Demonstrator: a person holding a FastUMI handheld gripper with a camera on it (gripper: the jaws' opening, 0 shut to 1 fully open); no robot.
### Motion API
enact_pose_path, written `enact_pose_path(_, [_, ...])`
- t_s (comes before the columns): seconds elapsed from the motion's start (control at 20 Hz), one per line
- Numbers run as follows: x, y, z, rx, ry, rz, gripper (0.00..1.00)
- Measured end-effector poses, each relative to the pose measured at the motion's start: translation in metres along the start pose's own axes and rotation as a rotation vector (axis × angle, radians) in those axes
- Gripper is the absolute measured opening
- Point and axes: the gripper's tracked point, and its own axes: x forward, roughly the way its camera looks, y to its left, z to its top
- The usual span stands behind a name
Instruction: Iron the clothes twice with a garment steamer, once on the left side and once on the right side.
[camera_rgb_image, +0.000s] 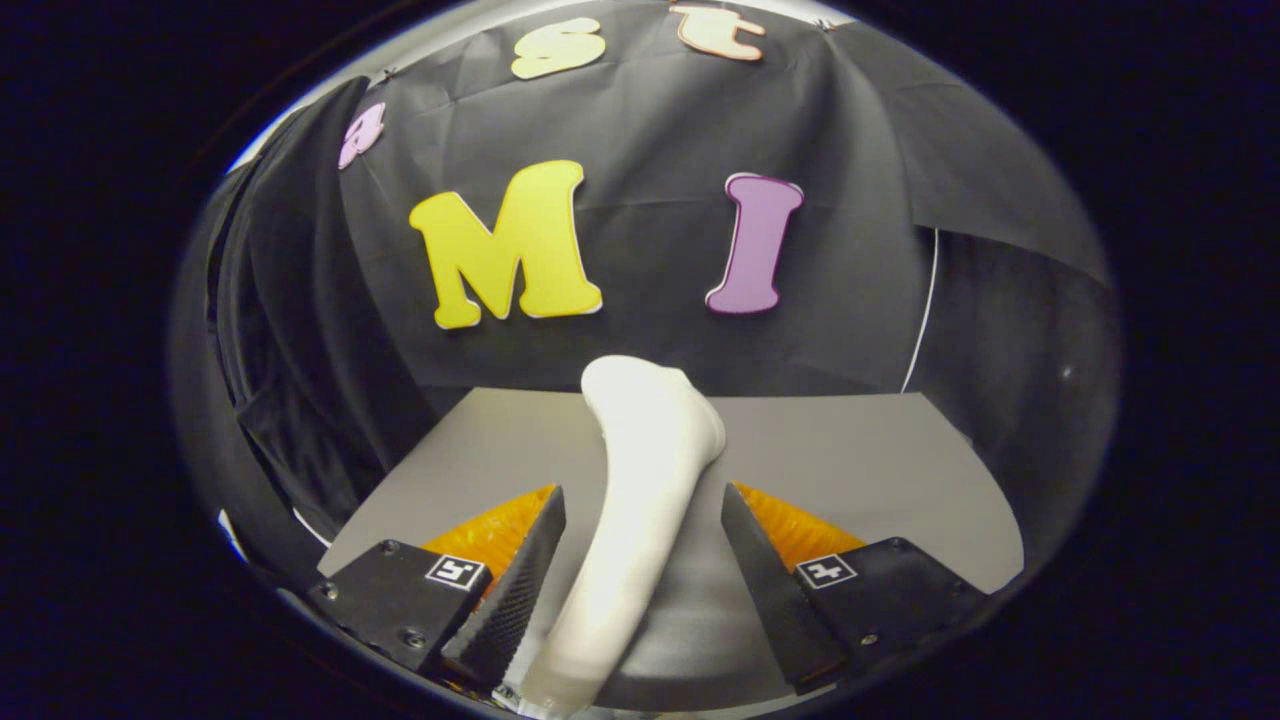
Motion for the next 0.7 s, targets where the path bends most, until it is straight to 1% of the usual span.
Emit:
enact_pose_path(0.05, [0.004, -0.003, -0.004, -0.004, 0.017, -0.004, 0.95])
enact_pose_path(0.1, [0.006, -0.001, -0.005, -0.008, 0.023, 0.011, 0.92])
enact_pose_path(0.15, [0.006, 0.006, -0.006, -0.012, 0.026, 0.034, 0.84])
enact_pose_path(0.2, [0.01, 0.007, -0.006, -0.023, 0.03, 0.026, 0.79])
enact_pose_path(0.25, [0.008, 0.005, -0.008, -0.03, 0.029, 0.012, 0.72])
enact_pose_path(0.3, [0.008, 0.004, -0.009, -0.027, 0.027, -0.003, 0.72])
enact_pose_path(0.4, [0.011, 0.014, -0.023, -0.007, 0.066, 0.022, 0.69])
enact_pose_path(0.45, [0.011, 0.011, -0.018, -0.018, 0.064, 0.022, 0.65])
enact_pose_path(0.6, [0.01, 0.013, -0.017, 0.014, 0.041, 0.037, 0.63])
enact_pose_path(0.7, [0.007, 0.012, -0.014, 0.028, 0.031, 0.044, 0.57])
